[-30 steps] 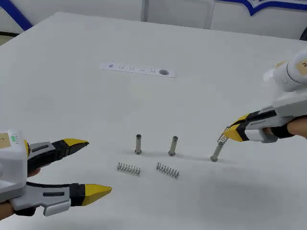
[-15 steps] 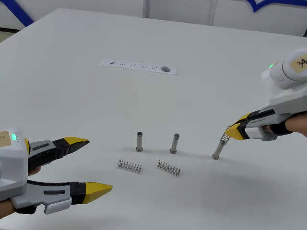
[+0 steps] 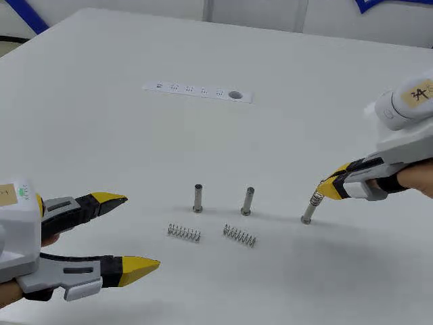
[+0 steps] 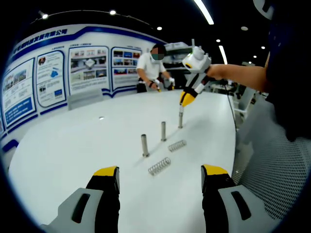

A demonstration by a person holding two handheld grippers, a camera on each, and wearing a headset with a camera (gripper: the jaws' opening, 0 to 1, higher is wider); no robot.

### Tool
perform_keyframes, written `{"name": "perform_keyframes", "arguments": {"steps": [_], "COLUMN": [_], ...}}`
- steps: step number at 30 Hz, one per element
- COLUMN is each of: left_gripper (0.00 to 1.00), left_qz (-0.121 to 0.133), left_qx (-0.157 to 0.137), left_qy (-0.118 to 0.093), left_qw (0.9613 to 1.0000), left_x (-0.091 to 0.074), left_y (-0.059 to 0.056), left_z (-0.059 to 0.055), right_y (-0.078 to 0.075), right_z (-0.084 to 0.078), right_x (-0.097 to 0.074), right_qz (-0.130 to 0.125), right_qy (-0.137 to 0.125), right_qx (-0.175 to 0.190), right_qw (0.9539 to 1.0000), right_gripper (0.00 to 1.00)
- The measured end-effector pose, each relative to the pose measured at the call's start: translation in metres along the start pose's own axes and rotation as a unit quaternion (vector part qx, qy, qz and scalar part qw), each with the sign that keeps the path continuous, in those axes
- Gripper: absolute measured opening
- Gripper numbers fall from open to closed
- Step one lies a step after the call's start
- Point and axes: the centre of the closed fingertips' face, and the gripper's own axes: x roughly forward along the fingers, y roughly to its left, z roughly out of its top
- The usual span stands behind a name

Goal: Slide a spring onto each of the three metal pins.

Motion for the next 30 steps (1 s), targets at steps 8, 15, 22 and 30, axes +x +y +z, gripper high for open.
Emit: {"name": "perform_keyframes", "arguments": {"steps": [8,15,22,30], "left_gripper": [0.69,0.69,0.69,0.69], "left_qz": [0.000,-0.001,-0.001,0.000], "left_qx": [-0.002,-0.002,-0.004,-0.004], "left_qy": [0.001,0.002,0.005,0.005], "left_qw": [1.0000,1.0000,1.0000,1.0000], "left_x": [0.000,0.001,0.001,0.001], "left_y": [0.000,0.000,-0.001,0.000], "left_z": [0.000,0.000,-0.002,-0.002], "right_y": [0.000,0.001,0.002,0.002], "right_z": [-0.007,-0.012,-0.018,-0.020], "right_x": [0.011,0.020,0.026,0.031], "right_qz": [0.005,0.006,0.008,0.010], "right_qy": [0.005,0.013,0.022,0.027], "right_qx": [0.006,0.007,0.005,0.005], "right_qw": [1.0000,0.9999,0.9997,0.9996], "right_gripper": [0.12,0.12,0.12,0.12]}}
